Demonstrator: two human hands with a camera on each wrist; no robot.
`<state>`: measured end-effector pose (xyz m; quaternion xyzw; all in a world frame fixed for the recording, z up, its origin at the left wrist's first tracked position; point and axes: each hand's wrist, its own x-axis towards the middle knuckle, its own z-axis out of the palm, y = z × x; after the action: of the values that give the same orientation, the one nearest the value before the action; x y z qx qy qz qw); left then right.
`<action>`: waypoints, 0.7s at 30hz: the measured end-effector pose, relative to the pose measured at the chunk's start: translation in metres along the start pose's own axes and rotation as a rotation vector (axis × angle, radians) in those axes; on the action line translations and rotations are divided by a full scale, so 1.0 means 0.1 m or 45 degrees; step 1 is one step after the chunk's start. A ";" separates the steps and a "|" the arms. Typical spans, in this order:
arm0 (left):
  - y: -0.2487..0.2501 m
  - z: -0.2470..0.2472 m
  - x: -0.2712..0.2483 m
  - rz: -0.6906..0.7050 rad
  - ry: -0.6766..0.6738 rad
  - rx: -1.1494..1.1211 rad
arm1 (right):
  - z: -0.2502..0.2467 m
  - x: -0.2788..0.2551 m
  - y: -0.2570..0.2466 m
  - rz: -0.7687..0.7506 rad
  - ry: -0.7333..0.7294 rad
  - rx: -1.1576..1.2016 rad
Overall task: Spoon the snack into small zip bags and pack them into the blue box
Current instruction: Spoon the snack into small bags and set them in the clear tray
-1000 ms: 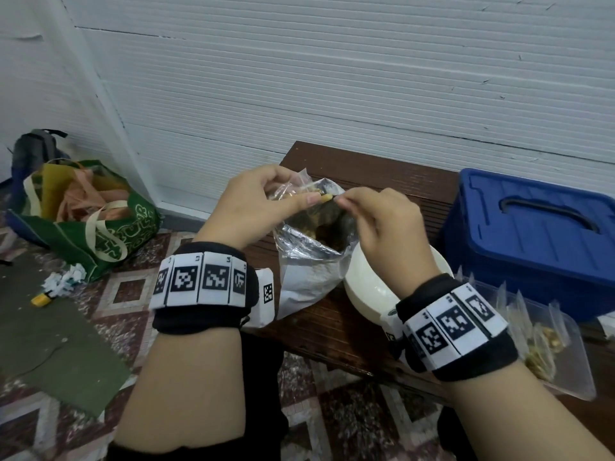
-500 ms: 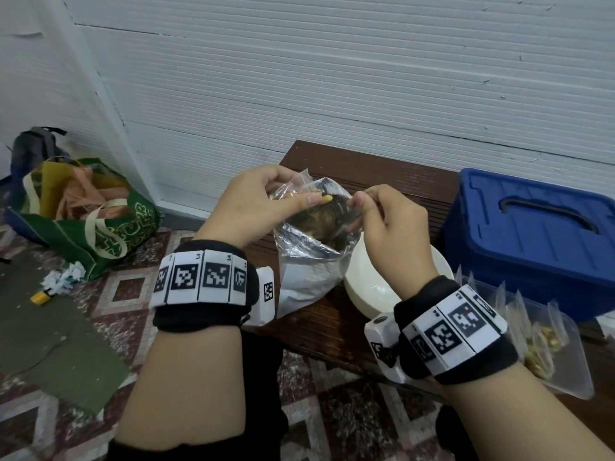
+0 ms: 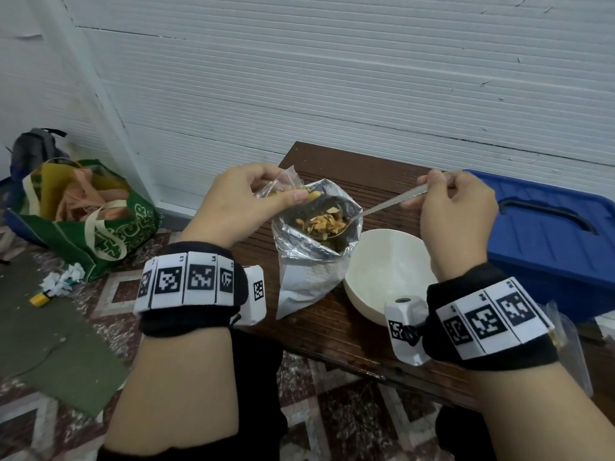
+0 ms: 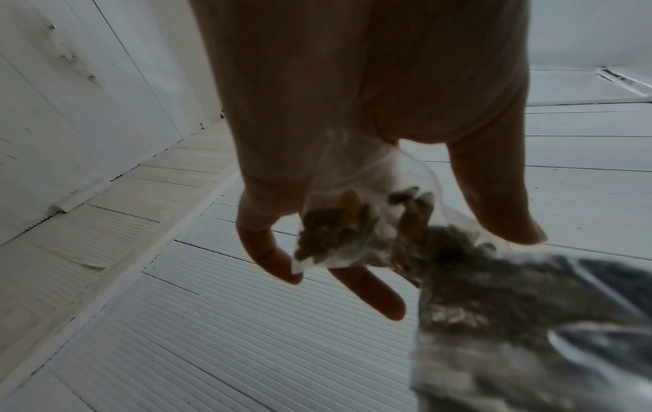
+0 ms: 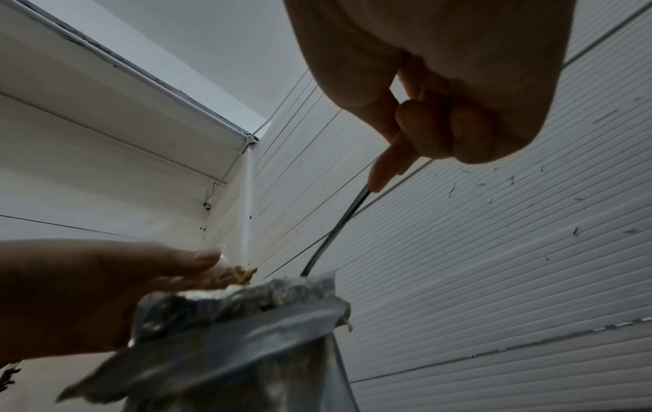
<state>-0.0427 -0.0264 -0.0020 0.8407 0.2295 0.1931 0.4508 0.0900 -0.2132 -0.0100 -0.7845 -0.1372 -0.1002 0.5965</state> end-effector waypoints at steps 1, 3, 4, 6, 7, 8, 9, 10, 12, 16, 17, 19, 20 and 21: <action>0.00 -0.02 -0.01 0.006 -0.004 0.012 | -0.02 0.01 -0.02 0.005 0.013 -0.005; 0.01 -0.05 -0.02 0.019 -0.017 0.035 | -0.08 0.04 -0.06 -0.007 0.039 -0.038; 0.01 -0.06 -0.03 0.023 -0.020 0.053 | -0.10 0.05 -0.08 -0.017 0.057 -0.052; 0.01 -0.07 -0.03 0.020 -0.027 0.078 | -0.14 0.08 -0.11 -0.037 0.106 -0.054; 0.01 -0.07 -0.02 0.012 -0.033 0.081 | -0.15 0.10 -0.11 -0.041 0.131 -0.044; 0.01 -0.06 -0.01 0.005 -0.041 0.088 | -0.16 0.11 -0.12 -0.039 0.148 -0.030; 0.02 -0.06 -0.01 0.002 -0.054 0.104 | -0.16 0.12 -0.12 -0.034 0.157 -0.023; 0.02 -0.05 0.00 -0.001 -0.069 0.125 | -0.16 0.12 -0.12 -0.031 0.155 -0.026; 0.03 -0.01 0.02 -0.012 -0.110 0.158 | -0.14 0.11 -0.13 -0.028 0.134 -0.037; 0.08 0.07 0.02 -0.012 -0.117 0.214 | -0.08 0.07 -0.12 -0.031 0.090 -0.018; 0.09 0.08 0.02 -0.006 -0.114 0.234 | -0.07 0.07 -0.12 -0.032 0.080 -0.013; 0.11 0.09 0.03 -0.003 -0.128 0.255 | -0.05 0.06 -0.12 -0.033 0.066 -0.007; 0.11 0.09 0.03 -0.004 -0.138 0.267 | -0.04 0.06 -0.13 -0.033 0.063 -0.006; 0.11 0.10 0.04 -0.002 -0.152 0.292 | -0.04 0.06 -0.12 -0.031 0.060 -0.002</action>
<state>-0.0325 -0.0360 0.0024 0.8965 0.2236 0.1148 0.3648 0.0913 -0.2131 0.0042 -0.7807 -0.1326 -0.1260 0.5975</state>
